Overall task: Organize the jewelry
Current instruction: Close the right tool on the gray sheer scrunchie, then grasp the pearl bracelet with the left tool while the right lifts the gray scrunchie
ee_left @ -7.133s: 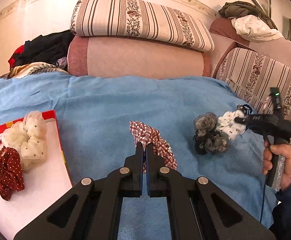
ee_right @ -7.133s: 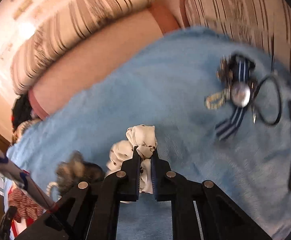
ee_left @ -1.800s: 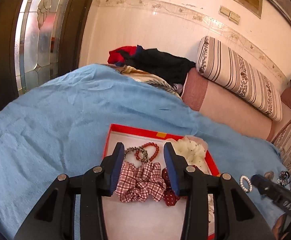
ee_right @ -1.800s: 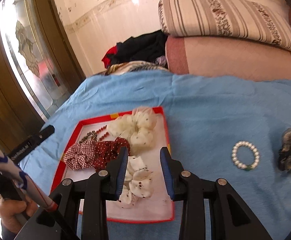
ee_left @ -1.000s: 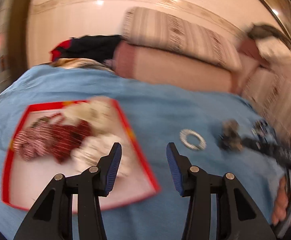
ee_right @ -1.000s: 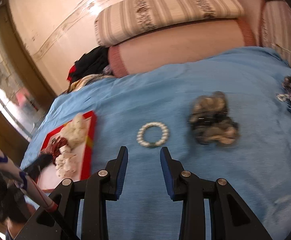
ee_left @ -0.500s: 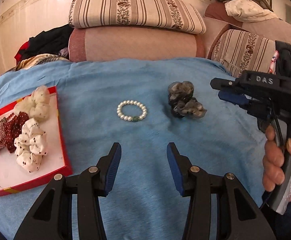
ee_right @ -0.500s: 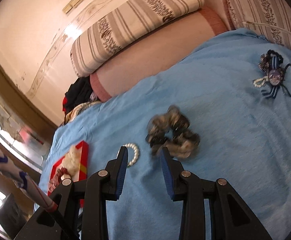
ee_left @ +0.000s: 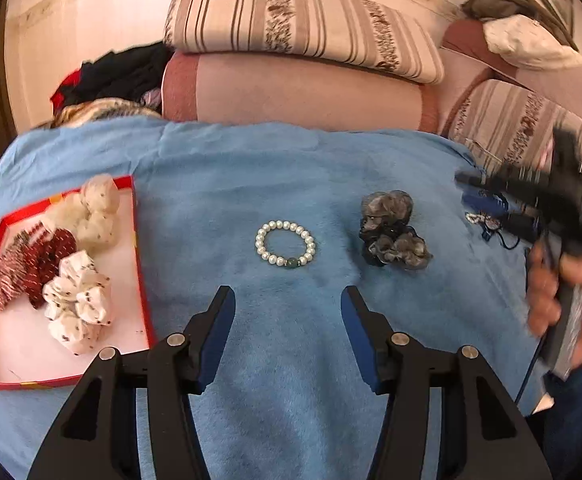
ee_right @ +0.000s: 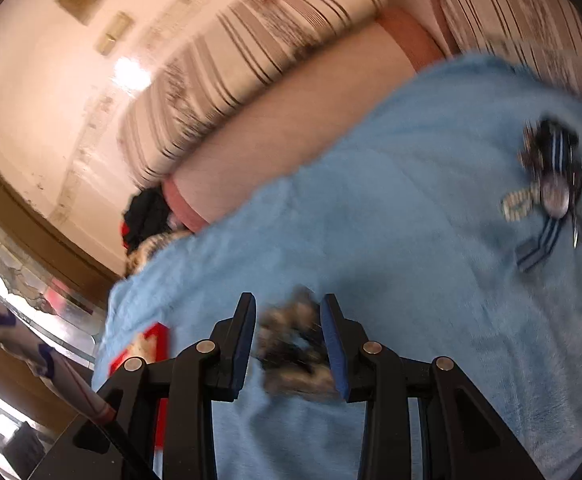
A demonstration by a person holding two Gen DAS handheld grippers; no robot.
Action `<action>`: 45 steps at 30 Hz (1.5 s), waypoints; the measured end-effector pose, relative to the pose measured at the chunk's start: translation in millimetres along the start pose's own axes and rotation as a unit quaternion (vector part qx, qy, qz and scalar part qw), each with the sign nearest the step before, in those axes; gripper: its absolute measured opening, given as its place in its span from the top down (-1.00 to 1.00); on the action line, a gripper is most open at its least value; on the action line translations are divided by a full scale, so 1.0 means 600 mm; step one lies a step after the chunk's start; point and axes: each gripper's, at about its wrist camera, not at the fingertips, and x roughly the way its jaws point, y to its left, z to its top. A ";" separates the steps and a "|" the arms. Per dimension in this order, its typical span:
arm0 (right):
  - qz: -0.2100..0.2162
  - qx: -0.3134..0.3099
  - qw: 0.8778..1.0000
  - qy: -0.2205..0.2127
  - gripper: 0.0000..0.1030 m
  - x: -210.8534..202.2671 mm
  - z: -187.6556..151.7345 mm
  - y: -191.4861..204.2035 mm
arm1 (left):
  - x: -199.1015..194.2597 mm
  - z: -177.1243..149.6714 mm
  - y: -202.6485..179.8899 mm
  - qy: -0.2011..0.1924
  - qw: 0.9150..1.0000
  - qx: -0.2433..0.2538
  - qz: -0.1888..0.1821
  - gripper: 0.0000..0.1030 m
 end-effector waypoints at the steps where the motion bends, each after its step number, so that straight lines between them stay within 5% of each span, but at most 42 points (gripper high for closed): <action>1: 0.001 0.009 1.000 0.014 0.26 0.014 -0.001 -0.012 | 0.011 0.006 0.003 0.006 1.000 -0.011 -0.004 -0.05; 10: 0.018 0.031 0.996 0.079 0.26 0.073 -0.003 -0.042 | 0.095 0.043 0.030 0.050 0.996 -0.076 -0.013 -0.05; 19: -0.049 -0.051 0.988 0.136 0.35 0.150 -0.034 -0.009 | 0.124 0.052 0.041 0.065 0.994 -0.082 -0.008 -0.05; 21: -0.062 -0.071 0.988 0.125 0.69 0.144 -0.034 0.001 | 0.139 0.056 0.042 0.072 0.994 -0.083 -0.010 -0.05; 28: -0.062 -0.052 0.996 0.048 0.74 0.076 0.000 -0.002 | 0.211 0.074 0.050 0.103 0.990 -0.095 -0.016 -0.04; 33: -0.048 -0.041 0.997 0.046 0.74 0.073 0.003 0.001 | 0.261 0.081 0.043 0.131 0.988 -0.075 0.017 0.46; 41: -0.036 -0.038 0.998 0.040 0.73 0.071 0.003 0.010 | 0.294 0.069 0.005 0.102 0.991 0.015 0.086 0.58; 42: -0.037 -0.041 0.998 0.038 0.73 0.071 0.002 0.013 | 0.291 0.068 0.002 0.092 0.991 0.015 0.094 0.73; 45: -0.036 -0.043 0.998 0.035 0.73 0.067 0.000 0.014 | 0.262 0.058 -0.003 0.059 0.994 0.012 0.086 0.83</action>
